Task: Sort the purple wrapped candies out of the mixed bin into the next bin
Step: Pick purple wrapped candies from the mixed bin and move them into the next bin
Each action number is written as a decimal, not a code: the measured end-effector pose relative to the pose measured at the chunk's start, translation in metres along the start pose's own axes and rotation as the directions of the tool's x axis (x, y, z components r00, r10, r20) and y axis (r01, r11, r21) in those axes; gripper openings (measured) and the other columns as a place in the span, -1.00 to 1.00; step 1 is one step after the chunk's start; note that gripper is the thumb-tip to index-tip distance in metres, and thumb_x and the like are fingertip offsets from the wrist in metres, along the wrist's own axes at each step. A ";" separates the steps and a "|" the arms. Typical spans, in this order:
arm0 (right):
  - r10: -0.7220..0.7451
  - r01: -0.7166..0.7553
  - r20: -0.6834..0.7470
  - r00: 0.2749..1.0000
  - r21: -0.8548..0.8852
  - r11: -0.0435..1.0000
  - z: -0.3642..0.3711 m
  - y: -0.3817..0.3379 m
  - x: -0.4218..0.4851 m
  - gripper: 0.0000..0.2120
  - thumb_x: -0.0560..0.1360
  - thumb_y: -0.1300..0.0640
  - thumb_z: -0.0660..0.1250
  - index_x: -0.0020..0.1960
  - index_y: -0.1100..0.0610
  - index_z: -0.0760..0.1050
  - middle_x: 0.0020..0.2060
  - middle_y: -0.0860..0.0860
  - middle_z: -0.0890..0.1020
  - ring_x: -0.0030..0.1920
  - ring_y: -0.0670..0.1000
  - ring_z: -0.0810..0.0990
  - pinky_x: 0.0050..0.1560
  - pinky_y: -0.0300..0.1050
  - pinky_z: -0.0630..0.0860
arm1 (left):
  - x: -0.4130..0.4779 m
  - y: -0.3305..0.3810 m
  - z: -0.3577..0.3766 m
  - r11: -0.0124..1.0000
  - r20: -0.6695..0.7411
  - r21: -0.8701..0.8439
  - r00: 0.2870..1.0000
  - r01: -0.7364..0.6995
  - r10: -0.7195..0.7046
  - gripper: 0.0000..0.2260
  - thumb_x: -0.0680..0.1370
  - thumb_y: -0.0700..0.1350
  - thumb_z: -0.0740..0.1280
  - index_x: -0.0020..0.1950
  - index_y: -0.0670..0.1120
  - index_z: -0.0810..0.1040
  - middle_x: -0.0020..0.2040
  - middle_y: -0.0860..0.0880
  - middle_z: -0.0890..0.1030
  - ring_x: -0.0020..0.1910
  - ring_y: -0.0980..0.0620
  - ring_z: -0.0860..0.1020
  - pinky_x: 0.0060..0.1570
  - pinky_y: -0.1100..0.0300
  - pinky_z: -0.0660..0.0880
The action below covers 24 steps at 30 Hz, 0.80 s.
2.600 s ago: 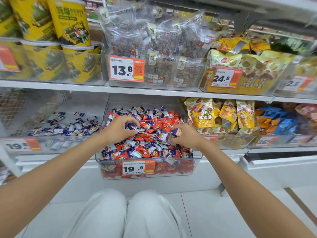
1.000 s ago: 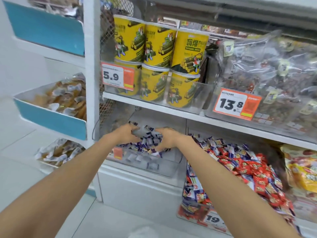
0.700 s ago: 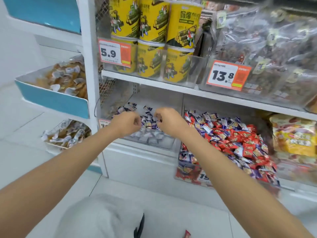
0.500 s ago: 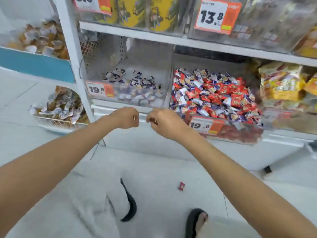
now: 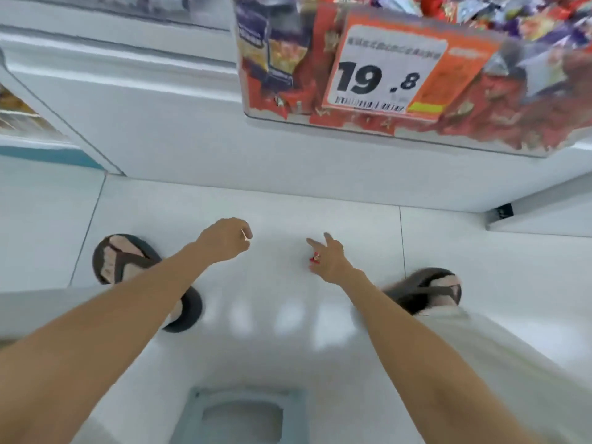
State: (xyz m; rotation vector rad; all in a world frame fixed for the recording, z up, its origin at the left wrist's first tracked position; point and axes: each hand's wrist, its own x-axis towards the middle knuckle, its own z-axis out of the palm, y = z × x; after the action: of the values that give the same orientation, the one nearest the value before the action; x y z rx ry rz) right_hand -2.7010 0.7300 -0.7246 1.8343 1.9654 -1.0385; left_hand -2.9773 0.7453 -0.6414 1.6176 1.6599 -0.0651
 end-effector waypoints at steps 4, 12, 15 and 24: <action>0.006 -0.006 -0.045 0.999 -0.006 1.000 0.039 0.005 0.012 -0.58 0.52 0.28 0.27 0.36 0.12 0.40 0.41 0.13 0.21 0.41 0.18 0.20 0.24 0.00 0.43 | 0.004 -0.018 0.016 1.000 0.057 0.028 0.998 0.006 -0.007 -0.90 0.54 -0.10 0.32 0.04 0.00 0.57 0.01 0.06 0.56 -0.05 0.03 0.54 0.00 0.13 0.50; -0.115 0.137 -0.138 0.984 0.162 0.977 -0.044 -0.024 -0.069 -0.58 0.52 0.19 0.27 0.37 0.06 0.38 0.04 0.06 0.51 -0.01 0.06 0.52 0.07 -0.07 0.49 | -0.018 -0.003 -0.028 0.998 0.006 0.057 0.999 -0.034 0.034 -0.91 0.54 -0.11 0.33 0.02 0.02 0.57 0.01 0.06 0.54 0.00 0.03 0.53 0.01 0.09 0.52; -0.294 0.307 -0.284 0.913 0.003 0.952 -0.114 -0.056 -0.133 -0.62 0.55 0.14 0.25 0.36 0.02 0.41 0.02 -0.04 0.53 -0.04 -0.03 0.52 0.06 -0.10 0.50 | -0.038 0.027 -0.065 0.992 -0.067 0.057 0.991 -0.113 0.116 -0.91 0.52 -0.12 0.36 -0.05 0.08 0.54 0.00 0.06 0.56 0.04 0.01 0.53 0.07 0.03 0.52; -0.443 0.494 -0.757 0.480 -0.184 0.850 -0.323 -0.156 -0.286 -0.68 0.52 0.14 0.35 0.27 0.09 0.53 0.11 -0.04 0.59 -0.05 -0.13 0.52 0.05 -0.17 0.49 | -0.135 0.136 -0.223 0.976 -0.421 0.095 0.881 -0.196 0.217 -0.82 0.53 -0.14 0.34 0.12 -0.06 0.58 0.07 -0.04 0.58 0.04 -0.05 0.54 0.05 0.11 0.50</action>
State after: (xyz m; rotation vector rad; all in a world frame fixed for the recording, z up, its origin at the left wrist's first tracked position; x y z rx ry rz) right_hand -2.7105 0.7288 -0.2660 2.0228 3.1293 -0.3550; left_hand -2.9888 0.7809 -0.3495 1.9398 1.8022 0.3906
